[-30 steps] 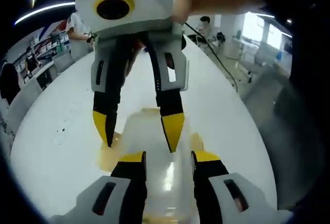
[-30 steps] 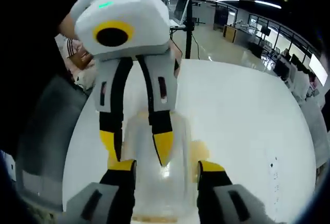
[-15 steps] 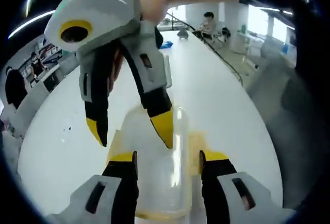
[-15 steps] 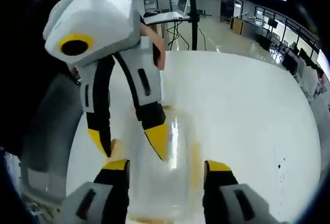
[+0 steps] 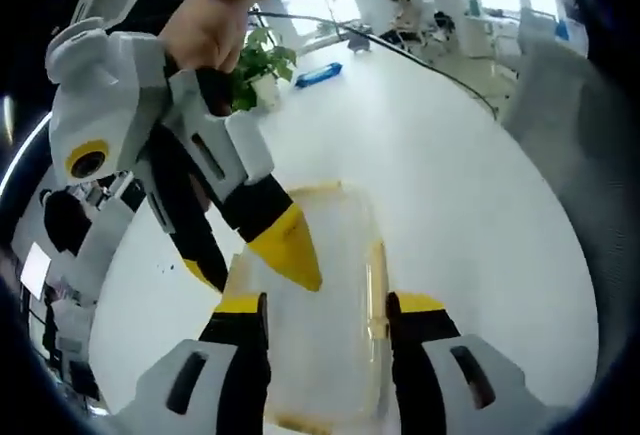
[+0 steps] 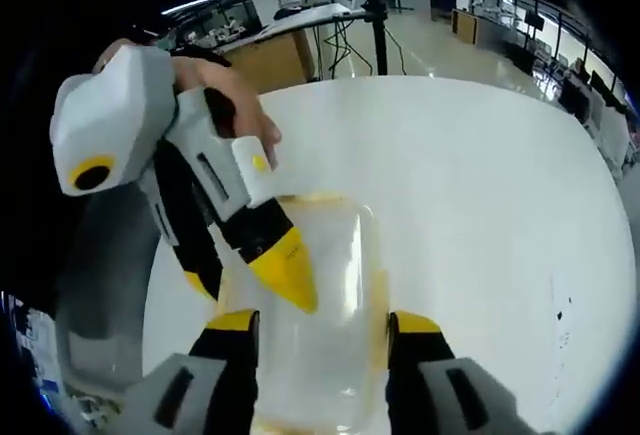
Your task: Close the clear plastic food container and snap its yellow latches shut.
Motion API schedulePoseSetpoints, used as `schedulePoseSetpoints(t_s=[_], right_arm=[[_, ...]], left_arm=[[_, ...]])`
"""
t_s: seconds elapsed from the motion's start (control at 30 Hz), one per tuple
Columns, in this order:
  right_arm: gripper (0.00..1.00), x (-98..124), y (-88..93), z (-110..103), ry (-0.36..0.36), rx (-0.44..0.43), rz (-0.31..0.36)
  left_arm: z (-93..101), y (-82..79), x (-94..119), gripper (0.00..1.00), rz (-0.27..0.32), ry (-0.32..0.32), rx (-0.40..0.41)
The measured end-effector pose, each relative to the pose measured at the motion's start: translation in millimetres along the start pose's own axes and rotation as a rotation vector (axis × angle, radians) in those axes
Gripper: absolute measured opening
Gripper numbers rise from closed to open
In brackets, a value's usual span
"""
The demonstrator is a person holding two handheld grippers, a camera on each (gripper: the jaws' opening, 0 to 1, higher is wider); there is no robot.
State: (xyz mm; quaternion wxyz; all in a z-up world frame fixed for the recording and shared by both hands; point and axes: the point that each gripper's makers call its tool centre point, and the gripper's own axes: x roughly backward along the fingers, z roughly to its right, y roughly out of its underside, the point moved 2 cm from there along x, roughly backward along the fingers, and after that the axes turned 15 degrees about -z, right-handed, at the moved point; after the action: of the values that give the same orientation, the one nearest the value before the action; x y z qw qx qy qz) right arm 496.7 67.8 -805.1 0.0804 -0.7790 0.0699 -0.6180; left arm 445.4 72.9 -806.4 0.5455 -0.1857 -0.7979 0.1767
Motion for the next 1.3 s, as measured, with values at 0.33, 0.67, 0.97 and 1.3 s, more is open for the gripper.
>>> schedulePoseSetpoints(t_s=[0.33, 0.67, 0.97, 1.3], right_arm=[[0.5, -7, -4.1, -3, -0.073, -0.008, -0.055], [0.51, -7, -6.5, -3, -0.09, 0.026, -0.079], [0.56, 2, -10.9, -12, -0.04, 0.072, -0.095], [0.55, 10, -9.1, -9, 0.013, 0.069, -0.092]], left_arm=[[2.3, 1.9, 9, 0.39, 0.013, -0.039, 0.005], [5.0, 1.0, 6, 0.42, 0.049, 0.014, -0.047], [4.4, 6.0, 20, 0.51, 0.006, 0.054, -0.023], [7.7, 4.1, 21, 0.51, -0.014, 0.085, -0.027]])
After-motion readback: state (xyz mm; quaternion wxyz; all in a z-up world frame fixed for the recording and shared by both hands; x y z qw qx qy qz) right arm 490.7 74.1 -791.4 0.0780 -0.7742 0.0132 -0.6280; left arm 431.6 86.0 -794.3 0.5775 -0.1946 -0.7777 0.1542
